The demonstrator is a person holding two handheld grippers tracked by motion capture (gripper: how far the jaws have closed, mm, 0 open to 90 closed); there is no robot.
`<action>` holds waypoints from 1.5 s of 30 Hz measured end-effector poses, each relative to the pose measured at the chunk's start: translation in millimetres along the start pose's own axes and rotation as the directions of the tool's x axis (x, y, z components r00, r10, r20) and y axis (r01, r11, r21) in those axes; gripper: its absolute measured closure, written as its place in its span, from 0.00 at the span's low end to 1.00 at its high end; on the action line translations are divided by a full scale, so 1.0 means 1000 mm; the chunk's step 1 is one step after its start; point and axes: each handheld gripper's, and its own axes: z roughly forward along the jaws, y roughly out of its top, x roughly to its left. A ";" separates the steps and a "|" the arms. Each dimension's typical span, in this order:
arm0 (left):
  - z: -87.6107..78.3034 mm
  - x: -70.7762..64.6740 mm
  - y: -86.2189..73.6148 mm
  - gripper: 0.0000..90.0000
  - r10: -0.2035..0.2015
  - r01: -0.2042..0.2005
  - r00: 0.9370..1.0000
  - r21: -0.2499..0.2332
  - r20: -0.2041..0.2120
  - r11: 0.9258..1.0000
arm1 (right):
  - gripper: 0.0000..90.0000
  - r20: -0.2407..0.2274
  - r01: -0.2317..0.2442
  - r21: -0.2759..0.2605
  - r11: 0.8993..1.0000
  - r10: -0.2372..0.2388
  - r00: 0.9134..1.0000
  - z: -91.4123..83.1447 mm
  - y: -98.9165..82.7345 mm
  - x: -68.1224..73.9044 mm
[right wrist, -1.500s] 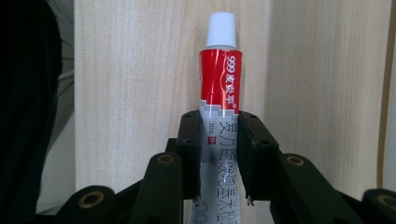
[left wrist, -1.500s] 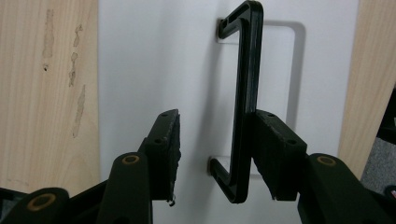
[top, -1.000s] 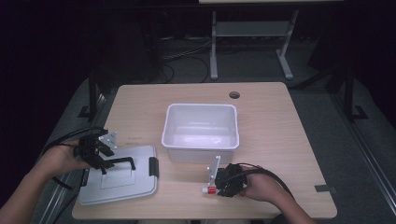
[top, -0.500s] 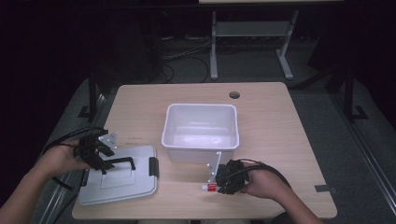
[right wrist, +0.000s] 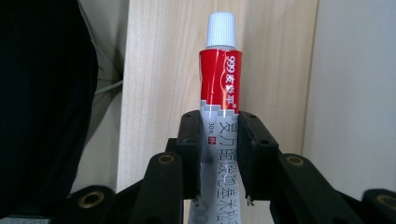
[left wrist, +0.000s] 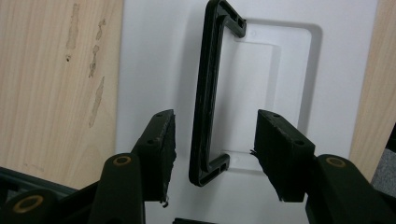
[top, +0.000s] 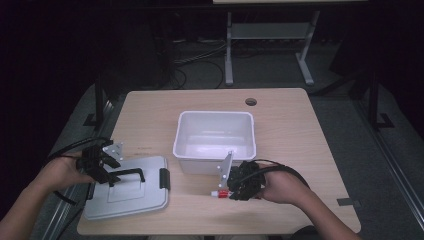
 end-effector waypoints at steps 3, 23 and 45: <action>-0.001 0.000 0.000 0.52 0.001 -0.001 1.000 0.000 -0.002 1.000 | 0.80 0.000 0.004 0.009 1.000 -0.004 1.000 -0.009 0.006 -0.002; -0.003 0.000 0.001 0.51 0.001 -0.001 1.000 -0.003 -0.003 1.000 | 0.80 0.021 0.015 -0.018 1.000 -0.014 1.000 -0.045 0.027 -0.025; -0.003 0.001 0.002 0.50 0.014 -0.014 1.000 0.002 0.005 1.000 | 0.80 0.039 0.002 -0.008 1.000 -0.002 0.999 -0.059 0.041 -0.055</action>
